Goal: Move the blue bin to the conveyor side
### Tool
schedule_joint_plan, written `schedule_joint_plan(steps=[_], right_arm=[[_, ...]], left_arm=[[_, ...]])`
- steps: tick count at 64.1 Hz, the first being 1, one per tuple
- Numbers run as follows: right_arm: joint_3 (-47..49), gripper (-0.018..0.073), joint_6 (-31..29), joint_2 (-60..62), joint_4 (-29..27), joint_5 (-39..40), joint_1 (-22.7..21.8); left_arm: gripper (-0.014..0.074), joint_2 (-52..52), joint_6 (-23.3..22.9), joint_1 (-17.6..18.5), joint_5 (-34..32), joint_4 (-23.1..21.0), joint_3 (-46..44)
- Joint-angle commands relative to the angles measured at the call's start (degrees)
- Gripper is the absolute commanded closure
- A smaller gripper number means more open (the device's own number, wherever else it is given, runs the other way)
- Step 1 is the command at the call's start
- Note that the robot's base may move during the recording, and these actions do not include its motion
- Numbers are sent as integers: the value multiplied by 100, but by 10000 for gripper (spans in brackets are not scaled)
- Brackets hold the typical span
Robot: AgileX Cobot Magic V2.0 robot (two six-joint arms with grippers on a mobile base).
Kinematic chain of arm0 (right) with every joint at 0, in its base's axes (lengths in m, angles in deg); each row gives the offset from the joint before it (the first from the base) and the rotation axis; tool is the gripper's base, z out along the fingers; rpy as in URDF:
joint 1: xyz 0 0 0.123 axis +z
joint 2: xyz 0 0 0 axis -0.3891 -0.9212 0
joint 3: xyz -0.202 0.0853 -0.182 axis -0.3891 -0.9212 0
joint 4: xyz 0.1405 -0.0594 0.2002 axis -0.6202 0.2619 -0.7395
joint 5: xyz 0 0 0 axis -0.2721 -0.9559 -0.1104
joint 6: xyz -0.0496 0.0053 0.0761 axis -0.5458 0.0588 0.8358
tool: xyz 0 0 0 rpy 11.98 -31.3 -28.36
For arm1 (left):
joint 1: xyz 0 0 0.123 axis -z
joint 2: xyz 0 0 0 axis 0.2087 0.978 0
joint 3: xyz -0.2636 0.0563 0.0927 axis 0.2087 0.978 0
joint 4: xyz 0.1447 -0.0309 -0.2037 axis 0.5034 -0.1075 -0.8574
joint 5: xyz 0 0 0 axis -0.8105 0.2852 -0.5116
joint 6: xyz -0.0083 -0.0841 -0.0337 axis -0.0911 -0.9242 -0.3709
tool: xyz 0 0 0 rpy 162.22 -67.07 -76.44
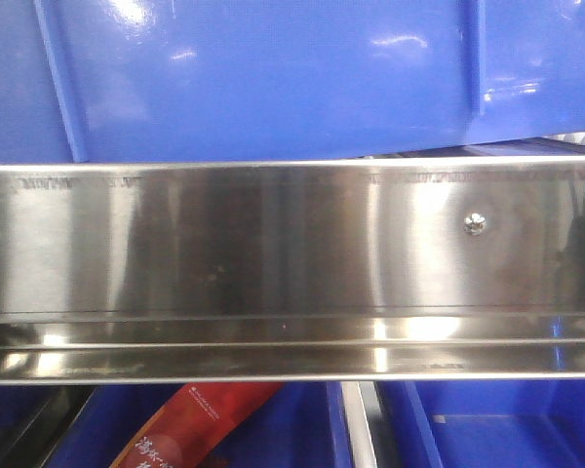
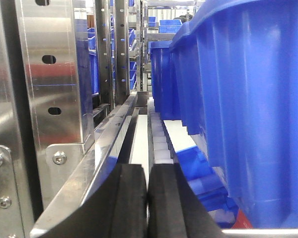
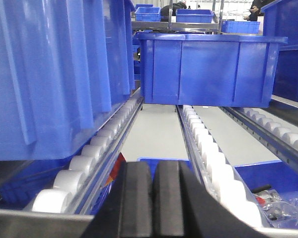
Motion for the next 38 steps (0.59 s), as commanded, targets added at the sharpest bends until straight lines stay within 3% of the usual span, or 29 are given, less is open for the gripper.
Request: schedule_joint_plan(steps=[1, 38], right_arm=[[3, 647, -38, 15, -15, 117, -24], [3, 648, -38, 15, 14, 117, -17]], left_arm=[[592, -21, 9, -1, -95, -33, -14], [592, -21, 9, -1, -95, -33, -14]])
